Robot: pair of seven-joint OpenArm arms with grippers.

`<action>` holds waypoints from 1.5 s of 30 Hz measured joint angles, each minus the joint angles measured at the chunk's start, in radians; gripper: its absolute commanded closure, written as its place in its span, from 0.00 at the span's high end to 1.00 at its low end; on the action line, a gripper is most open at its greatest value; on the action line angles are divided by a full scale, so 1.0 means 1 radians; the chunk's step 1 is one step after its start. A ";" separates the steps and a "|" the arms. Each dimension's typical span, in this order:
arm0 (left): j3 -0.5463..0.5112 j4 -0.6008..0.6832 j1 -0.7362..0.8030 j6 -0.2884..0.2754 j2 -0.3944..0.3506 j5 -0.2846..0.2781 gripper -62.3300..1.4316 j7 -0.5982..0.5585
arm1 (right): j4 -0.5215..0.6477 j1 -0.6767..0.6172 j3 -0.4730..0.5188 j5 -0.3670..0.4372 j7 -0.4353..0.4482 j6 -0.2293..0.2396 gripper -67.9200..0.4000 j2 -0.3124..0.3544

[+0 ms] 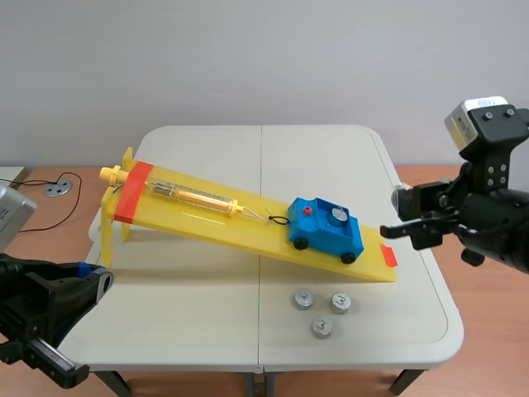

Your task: Place the four metal weights on the blue cart on the ramp.

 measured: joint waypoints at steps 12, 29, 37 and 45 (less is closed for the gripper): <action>0.000 0.000 0.000 0.000 0.000 0.000 0.08 0.000 | 0.039 -0.164 -0.011 -0.029 -0.027 0.190 0.35 0.106; 0.000 0.000 0.000 0.000 0.000 0.000 0.08 0.000 | -0.219 0.006 -0.271 -0.202 0.043 0.181 0.35 0.054; 0.000 0.000 0.000 0.000 0.000 0.000 0.08 0.000 | -0.367 0.066 -0.328 -0.250 0.090 0.178 0.34 -0.013; 0.000 0.000 0.000 0.000 0.000 0.000 0.08 0.000 | -0.428 0.074 -0.363 -0.293 0.151 0.140 0.34 -0.043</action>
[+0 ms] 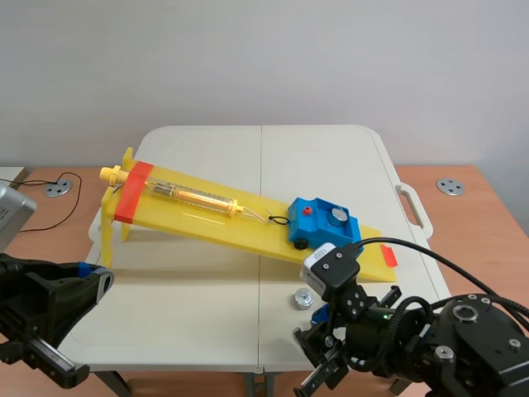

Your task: Place the four metal weights on the blue cart on the ramp.

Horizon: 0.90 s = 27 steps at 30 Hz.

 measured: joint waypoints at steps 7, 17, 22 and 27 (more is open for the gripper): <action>0.000 0.000 0.000 0.000 0.000 0.000 0.08 0.000 | -0.023 0.022 -0.019 -0.006 0.022 -0.037 0.21 -0.002; 0.000 0.000 0.000 0.000 0.000 0.000 0.08 0.000 | -0.023 0.025 -0.019 -0.007 0.007 -0.084 0.02 -0.002; 0.000 0.000 0.000 0.000 0.000 0.000 0.08 0.000 | -0.020 0.025 -0.019 -0.002 0.007 -0.087 0.02 0.001; 0.000 0.000 0.000 0.000 0.000 0.000 0.08 0.000 | 0.082 -0.013 0.012 0.056 -0.044 -0.087 0.02 0.029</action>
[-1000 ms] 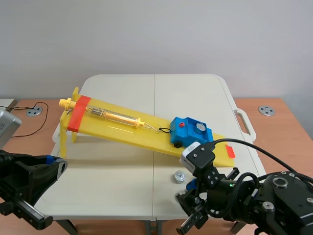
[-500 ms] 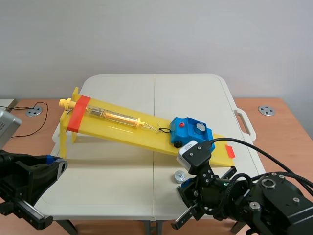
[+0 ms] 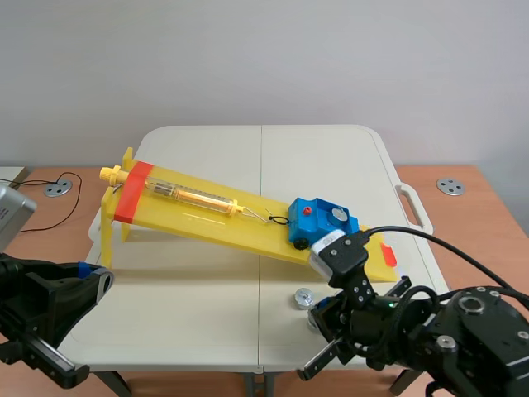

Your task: Place the four metal weights on the blue cart on the ramp.

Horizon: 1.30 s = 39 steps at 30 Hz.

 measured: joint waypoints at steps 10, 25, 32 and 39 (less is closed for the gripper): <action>0.000 0.000 0.000 0.000 0.000 0.000 0.08 0.000 | 0.358 -0.147 0.269 0.238 -0.109 0.005 0.02 0.011; 0.000 0.000 0.000 0.000 0.000 0.000 0.08 0.000 | 0.401 -0.084 0.475 0.428 -0.148 0.001 0.02 -0.051; 0.000 0.000 0.000 0.000 0.000 0.000 0.08 0.000 | 0.264 0.029 0.470 0.427 -0.148 0.000 0.02 -0.121; 0.000 0.000 0.000 0.000 0.000 0.000 0.08 0.000 | 0.133 0.106 0.444 0.427 -0.156 0.000 0.02 -0.128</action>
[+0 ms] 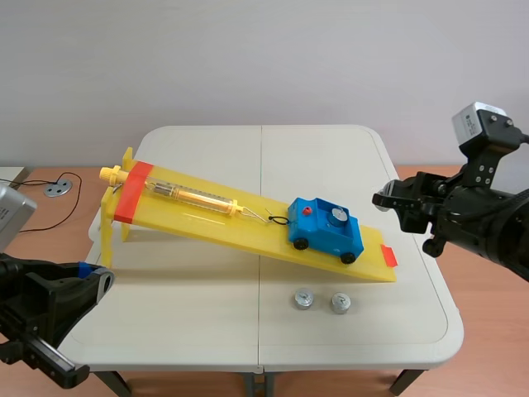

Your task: Place the four metal weights on the blue cart on the ramp.

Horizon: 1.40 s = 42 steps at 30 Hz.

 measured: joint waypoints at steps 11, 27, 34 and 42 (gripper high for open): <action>0.000 0.000 0.000 0.000 0.000 0.000 0.08 0.000 | -0.163 0.093 -0.101 -0.001 0.000 -0.003 0.02 0.000; 0.000 0.000 0.000 0.000 0.000 0.000 0.08 0.000 | -0.262 0.126 -0.129 -0.011 -0.001 -0.003 0.04 0.000; 0.000 0.000 0.000 0.000 0.000 0.000 0.08 0.000 | -0.262 0.126 -0.129 -0.011 -0.012 0.017 0.31 0.000; 0.000 0.000 0.000 0.000 0.000 0.000 0.08 0.000 | -0.176 0.078 -0.060 -0.006 -0.024 0.120 0.38 0.018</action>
